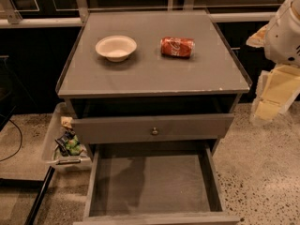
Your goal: Place coke can into middle drawer
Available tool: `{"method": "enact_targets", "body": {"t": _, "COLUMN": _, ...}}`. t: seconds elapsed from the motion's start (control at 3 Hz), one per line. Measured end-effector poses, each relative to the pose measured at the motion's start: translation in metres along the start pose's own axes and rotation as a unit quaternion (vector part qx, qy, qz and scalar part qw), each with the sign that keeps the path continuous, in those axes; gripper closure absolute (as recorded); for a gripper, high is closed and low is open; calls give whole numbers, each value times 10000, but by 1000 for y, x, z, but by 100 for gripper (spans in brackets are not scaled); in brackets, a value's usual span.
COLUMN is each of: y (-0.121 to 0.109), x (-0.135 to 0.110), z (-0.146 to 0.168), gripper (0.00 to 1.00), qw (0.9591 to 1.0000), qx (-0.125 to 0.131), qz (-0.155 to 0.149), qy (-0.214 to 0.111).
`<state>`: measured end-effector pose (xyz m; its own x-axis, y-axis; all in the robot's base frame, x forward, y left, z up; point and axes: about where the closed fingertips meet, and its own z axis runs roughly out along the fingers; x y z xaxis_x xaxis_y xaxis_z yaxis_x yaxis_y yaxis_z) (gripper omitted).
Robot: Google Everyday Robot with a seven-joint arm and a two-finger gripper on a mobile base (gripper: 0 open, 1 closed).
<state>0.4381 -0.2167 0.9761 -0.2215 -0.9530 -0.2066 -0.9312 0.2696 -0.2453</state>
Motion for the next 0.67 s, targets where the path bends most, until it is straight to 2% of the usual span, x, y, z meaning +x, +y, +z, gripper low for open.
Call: {"method": "enact_targets", "body": {"t": 0.67, "y": -8, "x": 0, "z": 8, "gripper": 0, "qw": 10000, "qx": -42, "qz": 42, "qy": -14}}
